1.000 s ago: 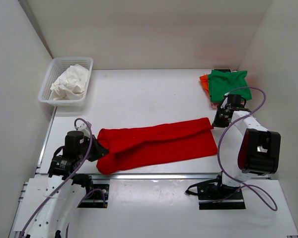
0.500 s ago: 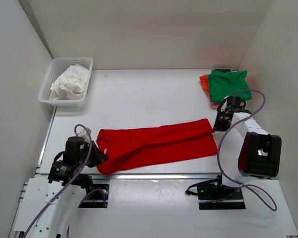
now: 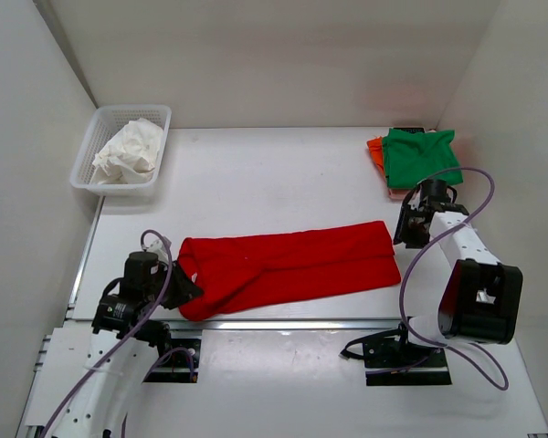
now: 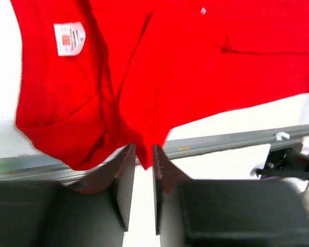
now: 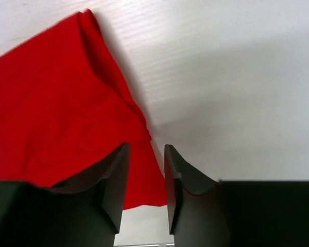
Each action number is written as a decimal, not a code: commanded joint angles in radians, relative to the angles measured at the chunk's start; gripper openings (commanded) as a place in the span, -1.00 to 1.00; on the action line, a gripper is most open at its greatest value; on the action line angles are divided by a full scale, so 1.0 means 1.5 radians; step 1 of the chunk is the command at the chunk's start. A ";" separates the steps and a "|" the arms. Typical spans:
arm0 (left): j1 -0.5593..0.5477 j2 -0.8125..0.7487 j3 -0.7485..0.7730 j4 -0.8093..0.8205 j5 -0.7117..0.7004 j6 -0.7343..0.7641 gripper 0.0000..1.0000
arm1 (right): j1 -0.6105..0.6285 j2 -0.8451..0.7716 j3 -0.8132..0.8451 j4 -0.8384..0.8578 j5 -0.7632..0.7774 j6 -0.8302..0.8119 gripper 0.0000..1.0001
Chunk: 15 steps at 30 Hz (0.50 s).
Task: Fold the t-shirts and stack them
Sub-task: Fold the other side of the tshirt into a rectangle
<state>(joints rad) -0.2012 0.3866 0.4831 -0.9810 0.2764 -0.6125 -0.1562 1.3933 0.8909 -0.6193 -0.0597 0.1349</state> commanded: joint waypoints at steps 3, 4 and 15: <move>0.001 0.064 0.098 0.068 -0.028 0.022 -0.27 | 0.015 -0.005 0.058 -0.013 0.056 -0.017 -0.10; 0.003 0.093 0.114 0.085 -0.019 0.028 -0.26 | 0.021 -0.012 0.073 -0.008 0.058 -0.023 -0.08; -0.086 0.337 0.015 0.328 -0.070 -0.015 -0.22 | 0.154 0.070 0.068 0.083 -0.061 -0.011 -0.11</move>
<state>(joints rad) -0.3122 0.8371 0.5350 -0.6098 0.2245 -0.6174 0.0586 1.4418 1.0145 -0.5411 -0.1066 0.0948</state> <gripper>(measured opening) 0.396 0.446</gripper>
